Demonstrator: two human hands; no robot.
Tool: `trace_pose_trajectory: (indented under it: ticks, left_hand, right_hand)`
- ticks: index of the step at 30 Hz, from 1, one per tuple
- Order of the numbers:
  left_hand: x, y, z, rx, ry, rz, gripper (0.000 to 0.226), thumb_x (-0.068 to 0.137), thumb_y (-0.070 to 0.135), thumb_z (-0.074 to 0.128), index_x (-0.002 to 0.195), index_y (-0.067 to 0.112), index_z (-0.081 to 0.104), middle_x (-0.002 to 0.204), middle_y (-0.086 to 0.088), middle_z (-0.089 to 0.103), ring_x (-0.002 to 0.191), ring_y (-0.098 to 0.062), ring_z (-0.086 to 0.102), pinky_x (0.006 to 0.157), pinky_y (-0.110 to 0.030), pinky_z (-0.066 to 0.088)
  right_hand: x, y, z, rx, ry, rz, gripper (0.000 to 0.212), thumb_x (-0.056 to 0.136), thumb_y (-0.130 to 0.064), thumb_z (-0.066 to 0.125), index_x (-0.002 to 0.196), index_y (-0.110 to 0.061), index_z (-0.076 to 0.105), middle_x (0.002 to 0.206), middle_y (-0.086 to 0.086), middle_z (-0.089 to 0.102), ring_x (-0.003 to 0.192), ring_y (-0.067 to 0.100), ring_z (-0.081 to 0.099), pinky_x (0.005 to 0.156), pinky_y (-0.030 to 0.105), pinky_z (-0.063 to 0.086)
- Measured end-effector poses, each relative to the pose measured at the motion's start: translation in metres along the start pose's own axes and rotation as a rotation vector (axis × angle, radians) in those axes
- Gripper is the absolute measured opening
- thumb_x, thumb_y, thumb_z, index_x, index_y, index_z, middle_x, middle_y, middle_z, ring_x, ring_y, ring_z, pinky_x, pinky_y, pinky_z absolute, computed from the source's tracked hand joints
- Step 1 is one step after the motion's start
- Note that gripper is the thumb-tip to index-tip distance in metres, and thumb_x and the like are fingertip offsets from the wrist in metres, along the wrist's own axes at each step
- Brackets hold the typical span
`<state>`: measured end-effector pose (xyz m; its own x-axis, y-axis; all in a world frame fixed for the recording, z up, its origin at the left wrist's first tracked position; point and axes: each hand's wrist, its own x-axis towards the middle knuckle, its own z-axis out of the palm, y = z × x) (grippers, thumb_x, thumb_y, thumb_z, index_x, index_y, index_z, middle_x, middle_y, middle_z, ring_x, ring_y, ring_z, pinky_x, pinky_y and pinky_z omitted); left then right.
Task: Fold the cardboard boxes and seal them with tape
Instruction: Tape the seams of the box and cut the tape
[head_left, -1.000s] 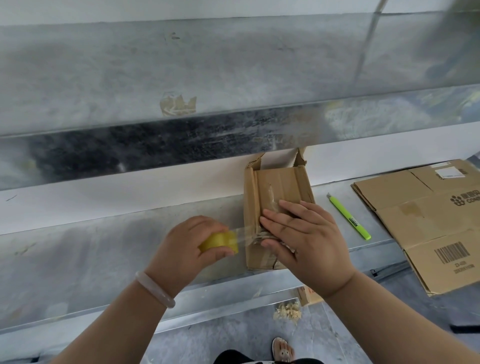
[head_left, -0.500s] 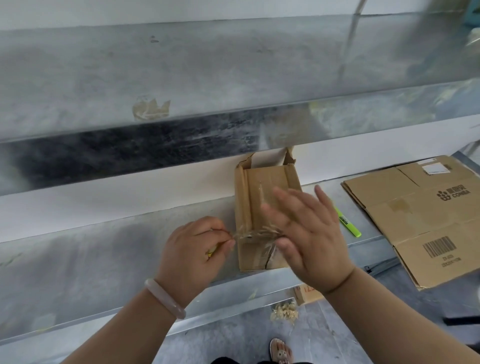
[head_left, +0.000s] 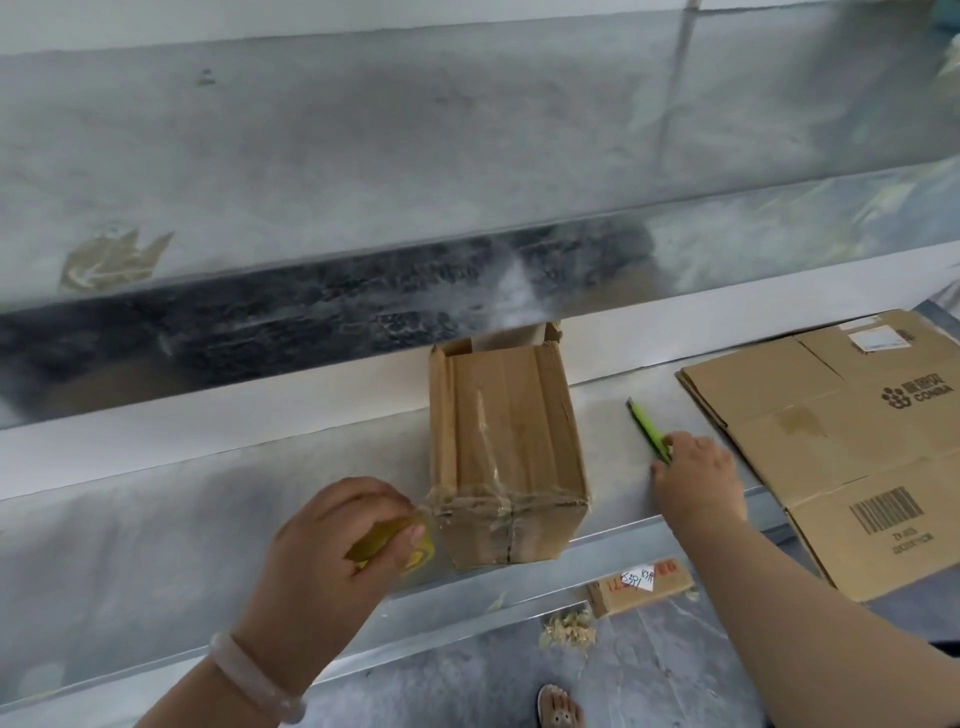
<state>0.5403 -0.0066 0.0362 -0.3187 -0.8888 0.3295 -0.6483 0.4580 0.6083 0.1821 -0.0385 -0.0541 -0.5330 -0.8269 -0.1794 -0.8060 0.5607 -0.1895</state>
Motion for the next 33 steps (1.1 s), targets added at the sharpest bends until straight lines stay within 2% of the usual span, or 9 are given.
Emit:
trace_pose_trajectory:
  ticks: [4, 7, 12, 16, 20, 23, 27, 31, 33]
  left_hand:
    - [-0.001, 0.0, 0.001, -0.006, 0.012, 0.001, 0.022, 0.081, 0.043, 0.058, 0.083, 0.027, 0.074, 0.093, 0.024, 0.06, 0.089, 0.008, 0.057, 0.076, -0.003, 0.04]
    - [-0.001, 0.0, 0.001, -0.035, 0.004, 0.003, 0.024, 0.081, 0.041, 0.057, 0.083, 0.026, 0.075, 0.092, 0.024, 0.061, 0.088, 0.007, 0.058, 0.077, -0.002, 0.039]
    - [0.001, -0.002, 0.002, -0.082, 0.019, -0.007, 0.027, 0.082, 0.042, 0.056, 0.083, 0.024, 0.075, 0.092, 0.026, 0.06, 0.088, 0.007, 0.058, 0.077, -0.002, 0.039]
    - [0.001, -0.009, 0.002, -0.094, 0.032, -0.018, 0.028, 0.08, 0.045, 0.057, 0.087, 0.024, 0.074, 0.089, 0.019, 0.063, 0.087, 0.0, 0.057, 0.077, -0.005, 0.041]
    - [-0.001, -0.013, 0.001, -0.093, 0.048, -0.03, 0.026, 0.077, 0.044, 0.059, 0.083, 0.023, 0.072, 0.085, 0.013, 0.066, 0.082, -0.004, 0.058, 0.073, -0.017, 0.047]
    - [-0.001, -0.01, 0.0, -0.094, 0.05, -0.041, 0.027, 0.076, 0.043, 0.059, 0.081, 0.021, 0.074, 0.086, 0.012, 0.066, 0.082, -0.003, 0.057, 0.074, -0.016, 0.046]
    - [-0.001, -0.004, -0.006, -0.093, 0.02, -0.066, 0.019, 0.076, 0.034, 0.062, 0.082, 0.022, 0.075, 0.088, 0.016, 0.062, 0.083, -0.002, 0.056, 0.072, -0.007, 0.04]
    - [-0.001, -0.003, -0.006, -0.075, 0.019, -0.08, 0.007, 0.08, 0.025, 0.072, 0.084, 0.022, 0.076, 0.092, 0.015, 0.061, 0.084, -0.002, 0.056, 0.072, -0.004, 0.038]
    - [-0.003, -0.002, -0.004, -0.089, 0.033, -0.098, 0.006, 0.079, 0.024, 0.074, 0.084, 0.021, 0.077, 0.092, 0.014, 0.06, 0.083, 0.001, 0.055, 0.073, -0.002, 0.037]
  right_hand:
    - [-0.018, -0.002, 0.006, 0.157, -0.004, 0.002, 0.028, 0.099, -0.015, 0.042, 0.124, -0.01, 0.053, 0.115, 0.012, 0.055, 0.095, 0.024, 0.051, 0.076, 0.034, 0.042]
    - [-0.051, -0.006, -0.01, 0.485, 0.096, 0.014, 0.027, 0.1, -0.014, 0.045, 0.124, -0.009, 0.056, 0.106, 0.007, 0.061, 0.077, 0.012, 0.056, 0.058, 0.026, 0.043]
    - [-0.141, -0.028, -0.054, 0.768, 0.301, -0.158, 0.029, 0.1, -0.017, 0.044, 0.126, -0.026, 0.053, 0.102, -0.003, 0.054, 0.075, 0.005, 0.052, 0.061, 0.017, 0.038]
    - [-0.208, -0.059, -0.071, 0.574, 0.364, -0.469, 0.027, 0.101, -0.025, 0.042, 0.125, -0.034, 0.049, 0.095, -0.016, 0.05, 0.09, -0.009, 0.05, 0.062, 0.012, 0.035]
    - [-0.236, -0.082, -0.057, 0.438, 0.161, -0.596, 0.032, 0.097, -0.039, 0.039, 0.128, -0.045, 0.045, 0.095, -0.022, 0.049, 0.092, -0.012, 0.051, 0.063, 0.006, 0.042]
    - [-0.248, -0.094, -0.054, 0.333, 0.013, -0.616, 0.056, 0.102, -0.032, 0.036, 0.145, -0.055, 0.009, 0.099, -0.02, 0.044, 0.069, -0.001, 0.048, 0.068, 0.009, 0.041]
    - [-0.258, -0.11, -0.054, 0.168, -0.089, -0.63, 0.082, 0.102, -0.027, 0.034, 0.127, -0.066, -0.034, 0.109, -0.013, 0.05, 0.07, 0.012, 0.052, 0.062, 0.023, 0.044]
    - [-0.255, -0.116, -0.046, 0.063, 0.013, -0.633, 0.096, 0.091, -0.015, 0.054, 0.146, -0.053, -0.016, 0.088, -0.011, 0.043, 0.05, 0.011, 0.039, 0.039, 0.017, 0.021]
    - [-0.254, -0.123, -0.049, 0.031, -0.009, -0.576, 0.091, 0.096, -0.016, 0.046, 0.145, -0.048, -0.024, 0.094, -0.011, 0.034, 0.053, 0.01, 0.035, 0.041, 0.02, 0.021]
